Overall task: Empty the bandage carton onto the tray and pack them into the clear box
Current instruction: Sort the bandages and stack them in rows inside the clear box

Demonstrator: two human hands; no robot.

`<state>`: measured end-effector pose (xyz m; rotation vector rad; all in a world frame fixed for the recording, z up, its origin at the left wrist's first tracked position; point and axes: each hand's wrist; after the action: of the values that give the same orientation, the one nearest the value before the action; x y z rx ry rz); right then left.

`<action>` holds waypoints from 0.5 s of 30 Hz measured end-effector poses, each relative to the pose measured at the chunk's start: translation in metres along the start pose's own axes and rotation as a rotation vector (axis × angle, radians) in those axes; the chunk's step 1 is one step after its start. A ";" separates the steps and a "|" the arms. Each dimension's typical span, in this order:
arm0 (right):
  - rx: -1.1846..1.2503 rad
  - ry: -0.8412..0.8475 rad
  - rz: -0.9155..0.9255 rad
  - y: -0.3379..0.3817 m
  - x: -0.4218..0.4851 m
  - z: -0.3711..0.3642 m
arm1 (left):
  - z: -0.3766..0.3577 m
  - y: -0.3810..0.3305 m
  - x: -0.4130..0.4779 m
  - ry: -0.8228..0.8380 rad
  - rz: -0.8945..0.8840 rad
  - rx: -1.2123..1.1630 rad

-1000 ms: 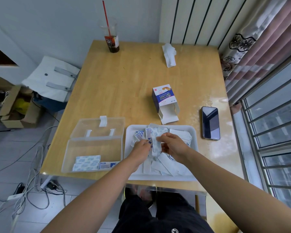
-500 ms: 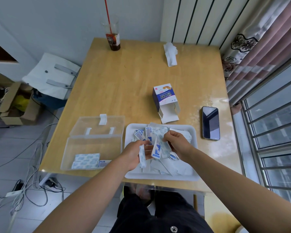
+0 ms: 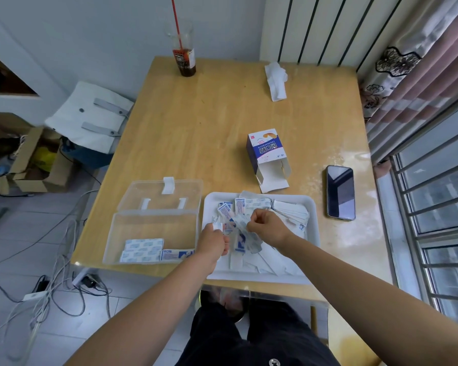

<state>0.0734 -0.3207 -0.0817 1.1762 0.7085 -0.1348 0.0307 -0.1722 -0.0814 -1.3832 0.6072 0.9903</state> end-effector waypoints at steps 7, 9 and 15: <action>-0.081 -0.127 0.087 0.005 -0.005 0.009 | -0.003 -0.002 0.001 0.006 -0.028 -0.125; 0.012 -0.110 0.038 0.002 -0.007 0.015 | -0.007 -0.005 0.001 0.041 -0.002 -0.231; 0.172 0.001 0.015 0.005 -0.017 0.018 | -0.013 -0.014 -0.010 0.256 0.083 -0.406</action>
<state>0.0696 -0.3389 -0.0645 1.3455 0.6994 -0.1850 0.0398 -0.1856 -0.0674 -1.8765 0.6811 1.0485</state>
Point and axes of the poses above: each hand's wrist, its own x-axis towards the middle knuckle, its own z-axis out of the back of the hand, y = z × x, and after that the axes turned 4 degrees about z, right-handed
